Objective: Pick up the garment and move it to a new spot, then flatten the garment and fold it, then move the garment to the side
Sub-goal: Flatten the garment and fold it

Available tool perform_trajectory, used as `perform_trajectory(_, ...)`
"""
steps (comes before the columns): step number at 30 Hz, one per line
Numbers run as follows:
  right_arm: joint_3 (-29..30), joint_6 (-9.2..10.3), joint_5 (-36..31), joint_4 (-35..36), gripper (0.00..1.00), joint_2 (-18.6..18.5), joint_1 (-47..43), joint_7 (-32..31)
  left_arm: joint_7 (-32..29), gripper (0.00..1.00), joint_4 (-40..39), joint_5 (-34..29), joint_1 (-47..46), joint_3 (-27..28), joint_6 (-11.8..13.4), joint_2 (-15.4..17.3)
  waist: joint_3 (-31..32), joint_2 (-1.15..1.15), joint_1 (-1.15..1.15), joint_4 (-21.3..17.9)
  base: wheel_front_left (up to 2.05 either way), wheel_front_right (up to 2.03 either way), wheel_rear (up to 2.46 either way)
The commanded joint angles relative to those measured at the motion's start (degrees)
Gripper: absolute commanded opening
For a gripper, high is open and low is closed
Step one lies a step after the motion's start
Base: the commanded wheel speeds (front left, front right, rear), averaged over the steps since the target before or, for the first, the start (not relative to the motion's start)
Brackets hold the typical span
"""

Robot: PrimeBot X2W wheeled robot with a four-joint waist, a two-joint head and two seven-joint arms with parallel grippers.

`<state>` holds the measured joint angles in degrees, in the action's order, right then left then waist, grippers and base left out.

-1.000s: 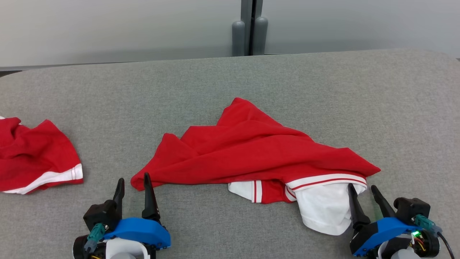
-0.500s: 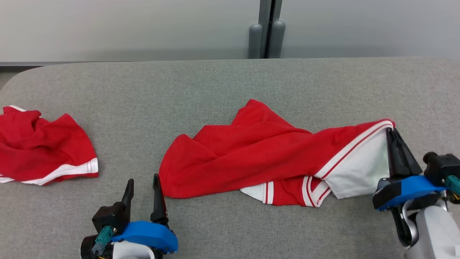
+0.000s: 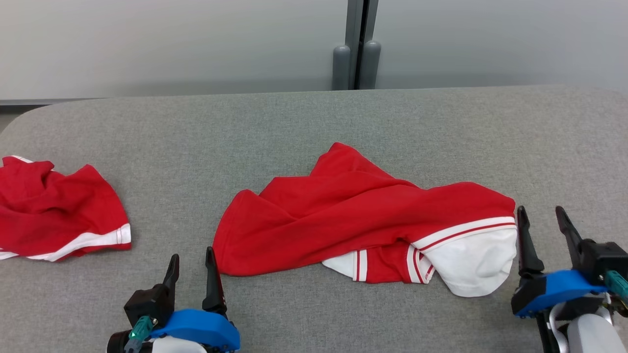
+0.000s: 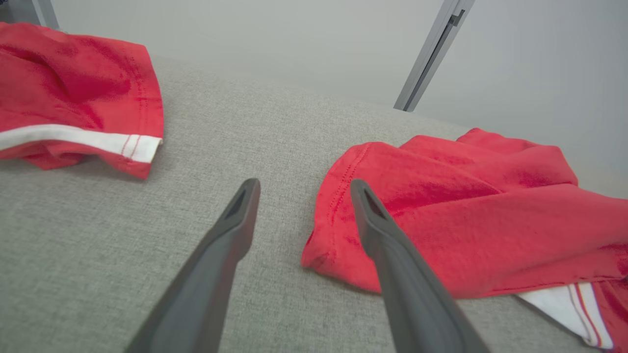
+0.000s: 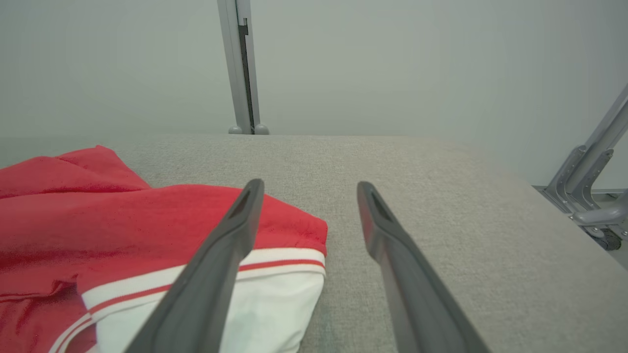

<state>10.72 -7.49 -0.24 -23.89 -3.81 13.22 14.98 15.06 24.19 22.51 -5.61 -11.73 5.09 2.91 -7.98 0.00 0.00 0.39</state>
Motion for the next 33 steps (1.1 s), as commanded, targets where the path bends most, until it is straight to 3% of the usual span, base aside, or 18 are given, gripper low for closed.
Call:
perform_trajectory(1, 1.3, -0.01, -0.2, -0.4, 1.00, 0.2, -1.3, 0.3, 0.2, 1.00, -0.3, -0.8, 0.4, 0.5, 0.2, 0.0, 0.3, 0.00, 0.00, -0.3, 0.00, 0.00, 0.00)
perform_trajectory(7, 5.3, -0.01, -0.3, 0.4, 1.00, 0.7, -4.4, 0.3, 0.2, 1.00, -3.1, -4.6, 2.1, 2.7, 1.9, 0.0, 2.1, 0.00, 0.00, -1.2, 0.00, 0.00, 0.00)
perform_trajectory(13, 0.6, -0.01, 0.0, 2.2, 1.00, 0.9, -7.9, 0.3, 0.2, 1.00, -2.8, -10.2, 4.7, 3.8, 3.7, 0.0, 5.5, 0.00, 0.00, -1.9, 0.00, 0.00, 0.00)
perform_trajectory(19, -4.2, -0.01, 2.2, 1.1, 1.00, 0.8, -10.2, 0.3, 0.2, 1.00, -2.0, -12.2, 7.0, 4.2, 2.9, 0.0, 8.3, 0.00, 0.00, -1.7, 0.00, 0.00, 0.00)
perform_trajectory(33, -5.3, -0.01, 4.7, -3.0, 1.00, 0.8, -12.1, 0.3, 0.2, 1.00, -0.9, -13.8, 9.8, 4.3, 1.2, 0.0, 11.2, 0.00, 0.00, -2.1, 0.00, 0.00, 0.00)
